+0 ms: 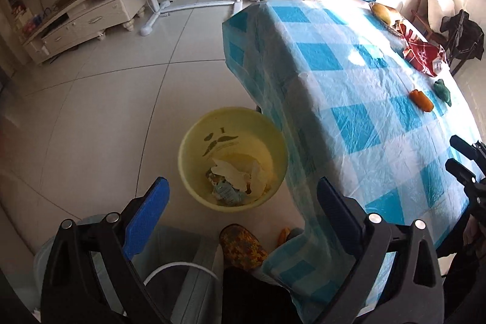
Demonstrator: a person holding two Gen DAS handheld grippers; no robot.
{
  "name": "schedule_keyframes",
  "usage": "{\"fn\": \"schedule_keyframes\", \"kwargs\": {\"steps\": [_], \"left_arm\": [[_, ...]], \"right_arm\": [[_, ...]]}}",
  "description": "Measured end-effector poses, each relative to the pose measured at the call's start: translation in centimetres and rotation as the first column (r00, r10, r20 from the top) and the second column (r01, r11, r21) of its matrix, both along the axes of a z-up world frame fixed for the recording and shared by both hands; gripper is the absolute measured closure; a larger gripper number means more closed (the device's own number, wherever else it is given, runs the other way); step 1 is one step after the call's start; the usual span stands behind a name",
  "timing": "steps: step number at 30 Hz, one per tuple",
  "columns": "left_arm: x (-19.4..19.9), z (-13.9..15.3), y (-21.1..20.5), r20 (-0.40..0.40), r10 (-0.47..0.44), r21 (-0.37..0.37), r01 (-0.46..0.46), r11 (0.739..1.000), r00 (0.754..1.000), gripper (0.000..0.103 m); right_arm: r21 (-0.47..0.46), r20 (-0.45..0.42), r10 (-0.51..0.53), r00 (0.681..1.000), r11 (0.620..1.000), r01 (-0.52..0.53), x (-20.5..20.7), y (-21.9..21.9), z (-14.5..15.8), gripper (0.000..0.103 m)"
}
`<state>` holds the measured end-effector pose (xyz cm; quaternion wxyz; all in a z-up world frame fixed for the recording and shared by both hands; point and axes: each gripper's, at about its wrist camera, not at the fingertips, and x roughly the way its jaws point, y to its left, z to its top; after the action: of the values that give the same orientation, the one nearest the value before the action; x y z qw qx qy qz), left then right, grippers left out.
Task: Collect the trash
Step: 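Move both tools back over the table toward the last orange peel, then lower the left tool to the floor toward the fallen orange peel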
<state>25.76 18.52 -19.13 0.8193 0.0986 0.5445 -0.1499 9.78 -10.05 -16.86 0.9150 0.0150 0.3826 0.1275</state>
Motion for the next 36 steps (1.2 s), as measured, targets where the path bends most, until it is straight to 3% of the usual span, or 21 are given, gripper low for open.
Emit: {"fn": "schedule_keyframes", "kwargs": {"steps": [2, 6, 9, 11, 14, 18, 20, 24, 27, 30, 32, 34, 36], "left_arm": [[0.7, -3.3, 1.0, -0.114, -0.096, 0.001, 0.096, 0.995, 0.989, 0.009], [-0.3, -11.7, 3.1, -0.343, -0.228, 0.034, 0.255, 0.966, 0.911, 0.009], [-1.6, -16.2, 3.9, -0.432, -0.279, 0.025, 0.32, 0.947, 0.858, 0.009], [-1.9, -18.2, 3.8, -0.462, -0.287, -0.016, 0.315, 0.949, 0.839, 0.009], [-1.6, -20.8, 3.5, -0.489, -0.263, -0.064, 0.266, 0.962, 0.831, 0.009], [-1.8, -24.0, 1.7, -0.478, -0.267, -0.02, 0.293, 0.956, 0.837, 0.009], [-1.8, -25.5, 0.7, -0.489, -0.281, 0.0, 0.322, 0.947, 0.826, 0.009], [-1.9, -27.7, -2.2, -0.501, -0.338, 0.015, 0.398, 0.917, 0.797, 0.009], [-2.7, -29.7, -4.2, -0.512, -0.364, 0.057, 0.454, 0.889, 0.778, 0.009], [-3.5, -32.2, -5.5, -0.513, -0.351, 0.17, 0.493, 0.853, 0.784, 0.009], [-3.7, -32.7, -6.5, -0.442, -0.381, 0.257, 0.521, 0.814, 0.812, 0.009], [-3.7, -33.5, -7.7, -0.429, -0.413, 0.296, 0.556, 0.777, 0.804, 0.009], [-3.6, -34.4, -8.4, -0.434, -0.415, 0.274, 0.556, 0.785, 0.8, 0.009]], "right_arm": [[-0.012, -0.015, 0.017, 1.0, 1.0, -0.017, 0.1, 0.1, -0.7, 0.054], [-0.022, -0.041, 0.03, 0.999, 0.999, -0.031, 0.6, 0.1, -2.2, 0.054], [-0.003, -0.051, 0.021, 0.998, 1.0, -0.022, 0.9, -0.3, -2.9, 0.052], [-0.013, -0.056, 0.027, 0.998, 1.0, -0.027, 0.9, -0.1, -2.9, 0.05], [-0.07, -0.05, 0.044, 0.998, 0.996, -0.047, 0.6, 0.8, -3.0, 0.049], [-0.094, -0.046, 0.048, 0.998, 0.994, -0.053, 0.5, 1.2, -3.0, 0.048], [-0.098, -0.046, 0.045, 0.998, 0.994, -0.05, 0.4, 1.4, -3.0, 0.048], [-0.101, -0.049, 0.034, 0.998, 0.994, -0.039, 0.4, 1.3, -3.0, 0.047], [-0.102, -0.069, -0.001, 0.998, 0.995, -0.006, 0.9, 1.0, -3.0, 0.036], [-0.107, -0.085, 0.004, 0.996, 0.994, -0.013, 1.3, 1.2, -3.1, 0.029], [-0.104, -0.088, 0.005, 0.996, 0.994, -0.014, 1.4, 1.2, -3.1, 0.027], [-0.102, -0.087, 0.004, 0.996, 0.995, -0.013, 1.3, 1.1, -3.2, 0.027], [-0.101, -0.085, 0.005, 0.996, 0.995, -0.014, 1.3, 1.1, -3.2, 0.027]]}}
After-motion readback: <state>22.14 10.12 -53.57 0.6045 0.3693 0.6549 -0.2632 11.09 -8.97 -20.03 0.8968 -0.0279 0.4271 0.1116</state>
